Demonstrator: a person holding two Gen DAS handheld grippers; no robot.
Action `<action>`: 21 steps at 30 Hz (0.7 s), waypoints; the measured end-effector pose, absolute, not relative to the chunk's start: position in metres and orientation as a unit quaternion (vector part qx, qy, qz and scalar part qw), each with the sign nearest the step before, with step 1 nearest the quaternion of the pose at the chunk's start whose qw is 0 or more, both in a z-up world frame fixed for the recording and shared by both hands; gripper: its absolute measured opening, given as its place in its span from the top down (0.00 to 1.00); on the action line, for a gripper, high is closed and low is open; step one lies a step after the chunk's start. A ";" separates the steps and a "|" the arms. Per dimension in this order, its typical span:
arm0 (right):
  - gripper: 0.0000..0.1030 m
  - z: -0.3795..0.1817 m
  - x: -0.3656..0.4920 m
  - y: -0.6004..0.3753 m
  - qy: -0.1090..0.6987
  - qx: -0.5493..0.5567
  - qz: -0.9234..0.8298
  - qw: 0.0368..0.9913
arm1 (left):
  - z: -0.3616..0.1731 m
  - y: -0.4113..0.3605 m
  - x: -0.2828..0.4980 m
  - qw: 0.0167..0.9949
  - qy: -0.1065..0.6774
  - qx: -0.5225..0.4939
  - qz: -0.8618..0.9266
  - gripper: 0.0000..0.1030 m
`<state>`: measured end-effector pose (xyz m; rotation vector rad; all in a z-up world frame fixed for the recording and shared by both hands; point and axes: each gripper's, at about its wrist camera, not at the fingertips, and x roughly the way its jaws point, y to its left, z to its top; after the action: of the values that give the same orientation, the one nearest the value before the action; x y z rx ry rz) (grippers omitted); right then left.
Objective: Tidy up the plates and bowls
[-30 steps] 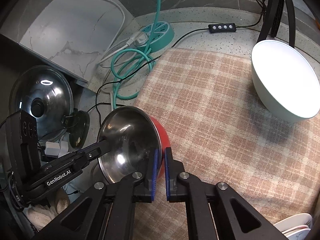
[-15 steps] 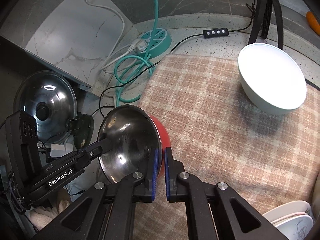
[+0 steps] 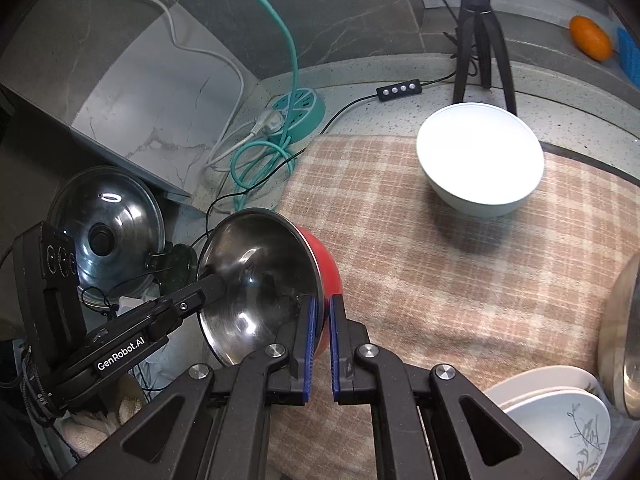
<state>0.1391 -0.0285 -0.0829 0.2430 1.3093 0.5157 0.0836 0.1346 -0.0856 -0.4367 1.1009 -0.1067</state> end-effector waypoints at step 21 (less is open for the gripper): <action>0.94 -0.048 0.112 -0.143 0.573 0.151 0.172 0.787 | -0.052 0.032 0.094 0.836 0.508 -0.152 -0.139 0.92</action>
<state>0.1122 -0.1429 -0.0480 0.3248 1.2356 0.3714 0.0939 0.0316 -0.0517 -0.3214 1.0751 -0.2950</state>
